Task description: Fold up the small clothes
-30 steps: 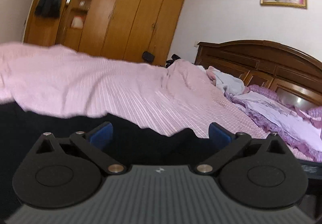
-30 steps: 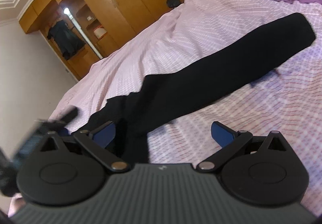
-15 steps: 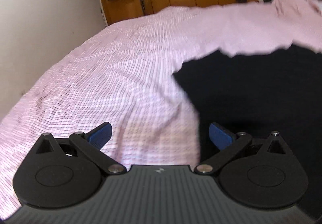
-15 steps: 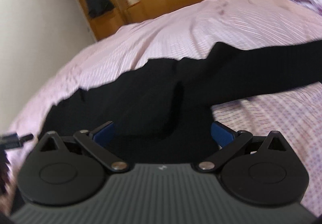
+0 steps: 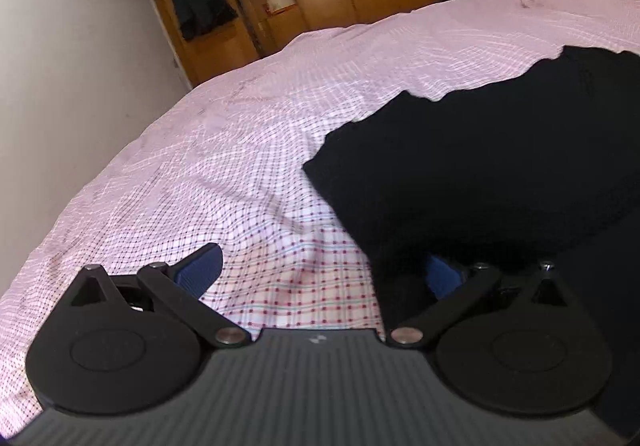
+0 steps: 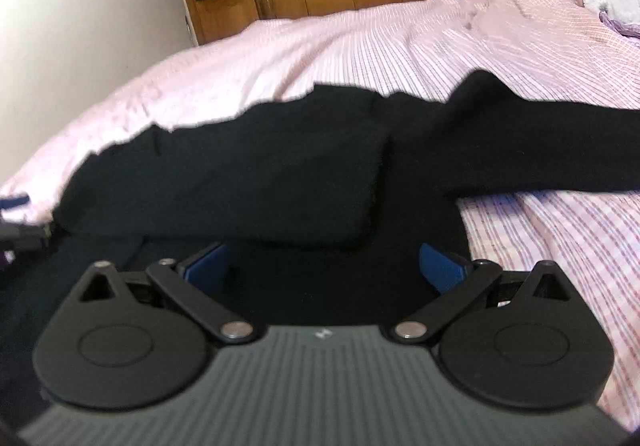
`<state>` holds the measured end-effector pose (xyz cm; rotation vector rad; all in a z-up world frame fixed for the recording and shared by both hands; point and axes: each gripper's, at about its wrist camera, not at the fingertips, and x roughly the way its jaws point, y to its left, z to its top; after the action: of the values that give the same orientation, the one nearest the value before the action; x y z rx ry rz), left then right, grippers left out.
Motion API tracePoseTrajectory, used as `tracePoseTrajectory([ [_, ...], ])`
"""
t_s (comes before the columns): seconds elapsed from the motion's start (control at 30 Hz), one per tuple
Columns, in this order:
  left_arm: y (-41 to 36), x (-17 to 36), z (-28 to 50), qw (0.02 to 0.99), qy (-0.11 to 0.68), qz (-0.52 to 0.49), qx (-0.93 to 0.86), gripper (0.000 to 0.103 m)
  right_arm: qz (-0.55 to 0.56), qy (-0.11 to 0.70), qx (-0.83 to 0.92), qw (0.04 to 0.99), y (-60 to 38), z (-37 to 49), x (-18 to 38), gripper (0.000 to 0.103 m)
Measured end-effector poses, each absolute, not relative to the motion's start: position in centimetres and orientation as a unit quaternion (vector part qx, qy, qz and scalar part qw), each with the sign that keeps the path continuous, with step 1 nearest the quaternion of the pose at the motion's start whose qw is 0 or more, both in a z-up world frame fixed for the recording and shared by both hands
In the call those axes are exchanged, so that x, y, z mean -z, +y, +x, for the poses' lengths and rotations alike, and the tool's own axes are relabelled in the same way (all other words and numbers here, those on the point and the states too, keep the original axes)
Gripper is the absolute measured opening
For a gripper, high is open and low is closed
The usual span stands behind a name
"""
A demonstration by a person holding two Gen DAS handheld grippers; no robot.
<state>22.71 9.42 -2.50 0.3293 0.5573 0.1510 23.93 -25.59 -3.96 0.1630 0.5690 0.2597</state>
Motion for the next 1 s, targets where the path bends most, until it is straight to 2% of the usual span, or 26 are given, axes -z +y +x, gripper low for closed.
tracePoseTrajectory([
  [0.13, 9.0, 2.5, 21.8, 0.946, 0.274, 0.166, -0.056, 0.103, 0.117, 0.287, -0.141, 0.940, -25.7, 26.3, 3.4, 0.103],
  [0.27, 8.6, 3.4, 23.0, 0.942, 0.269, 0.180, -0.089, 0.103, 0.147, 0.312, -0.132, 0.929, -26.7, 26.8, 5.2, 0.087],
  [0.33, 9.2, 3.2, 23.2, 0.945, 0.261, 0.165, -0.113, 0.102, 0.157, 0.300, -0.131, 0.932, -26.8, 26.8, 5.3, 0.084],
  [0.4, 10.4, 2.8, 22.7, 0.951, 0.252, 0.134, -0.122, 0.095, 0.169, 0.285, -0.142, 0.933, -26.9, 26.8, 5.3, 0.071],
  [0.47, 10.8, 2.7, 22.2, 0.952, 0.250, 0.124, -0.126, 0.092, 0.157, 0.292, -0.134, 0.934, -26.4, 27.3, 5.6, 0.033],
  [0.5, 10.8, 2.6, 22.0, 0.951, 0.249, 0.127, -0.128, 0.090, 0.155, 0.293, -0.134, 0.934, -26.3, 27.4, 5.7, 0.026],
  [0.53, 10.8, 2.6, 21.8, 0.952, 0.246, 0.130, -0.131, 0.089, 0.158, 0.288, -0.138, 0.934, -26.3, 27.2, 5.5, 0.015],
  [0.63, 10.7, 2.5, 21.5, 0.951, 0.242, 0.131, -0.139, 0.087, 0.162, 0.270, -0.150, 0.937, -26.4, 26.2, 4.4, 0.012],
  [0.77, 13.7, 2.4, 21.7, 0.953, 0.273, 0.043, -0.125, 0.088, 0.185, 0.282, -0.161, 0.927, -26.5, 25.3, 3.9, 0.011],
  [0.83, 14.9, 2.4, 21.7, 0.953, 0.282, 0.006, -0.112, 0.090, 0.180, 0.291, -0.155, 0.927, -26.4, 25.2, 4.2, 0.011],
  [1.0, 14.6, 1.8, 20.5, 0.955, 0.281, 0.000, -0.092, 0.096, 0.207, 0.303, -0.141, 0.920, -27.3, 26.0, 5.4, 0.012],
])
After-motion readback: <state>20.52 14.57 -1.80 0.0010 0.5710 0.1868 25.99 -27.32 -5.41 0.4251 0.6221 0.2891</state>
